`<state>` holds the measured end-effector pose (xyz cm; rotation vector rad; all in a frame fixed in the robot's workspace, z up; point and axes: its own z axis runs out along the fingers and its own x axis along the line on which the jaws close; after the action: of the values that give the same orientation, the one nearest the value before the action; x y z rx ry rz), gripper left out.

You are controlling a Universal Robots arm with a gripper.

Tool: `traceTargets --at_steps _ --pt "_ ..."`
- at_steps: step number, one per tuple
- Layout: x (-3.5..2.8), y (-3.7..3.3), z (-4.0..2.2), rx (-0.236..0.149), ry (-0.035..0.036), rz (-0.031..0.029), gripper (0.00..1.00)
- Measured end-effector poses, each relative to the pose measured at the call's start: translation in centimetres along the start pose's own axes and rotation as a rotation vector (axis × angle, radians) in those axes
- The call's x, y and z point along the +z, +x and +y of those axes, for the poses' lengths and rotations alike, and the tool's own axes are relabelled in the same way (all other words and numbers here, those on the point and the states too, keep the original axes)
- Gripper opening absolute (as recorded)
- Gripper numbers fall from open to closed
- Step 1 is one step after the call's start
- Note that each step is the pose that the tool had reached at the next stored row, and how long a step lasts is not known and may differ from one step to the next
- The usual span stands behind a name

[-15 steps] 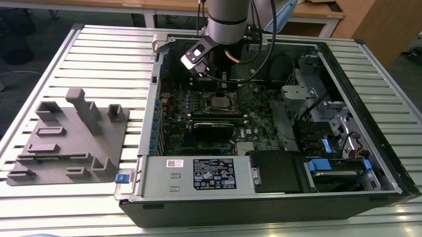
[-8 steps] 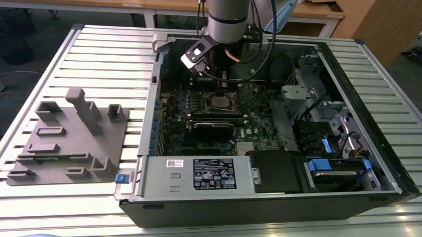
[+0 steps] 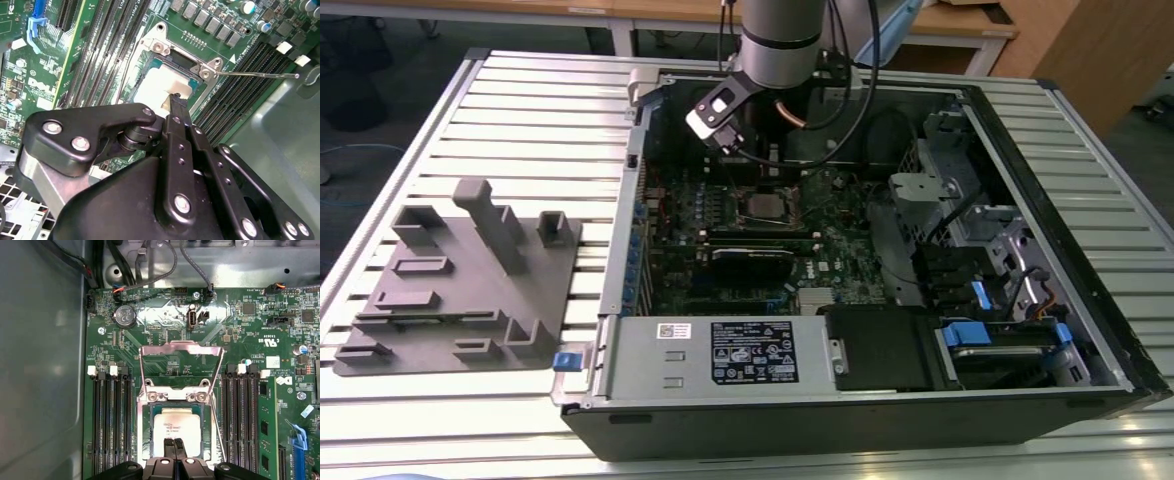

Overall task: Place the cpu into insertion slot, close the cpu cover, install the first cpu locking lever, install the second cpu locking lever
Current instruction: 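Place the cpu into insertion slot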

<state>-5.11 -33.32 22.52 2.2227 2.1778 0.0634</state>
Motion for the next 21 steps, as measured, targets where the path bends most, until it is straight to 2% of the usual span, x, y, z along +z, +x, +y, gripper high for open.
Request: traceTargets --at_steps 3,4,8,13,21 --pt "0.00 0.00 0.00 0.000 -0.0002 -0.0080 0.11" --pt "-0.01 -0.01 0.00 -0.001 -0.0001 -0.0084 0.11" --pt "-0.01 -0.01 0.02 0.000 0.0000 -0.0044 0.11" --pt "0.01 -0.03 0.37 0.000 -0.0001 -0.0041 0.11" --pt "0.01 -0.28 0.40 0.000 0.0000 -0.0041 0.11"
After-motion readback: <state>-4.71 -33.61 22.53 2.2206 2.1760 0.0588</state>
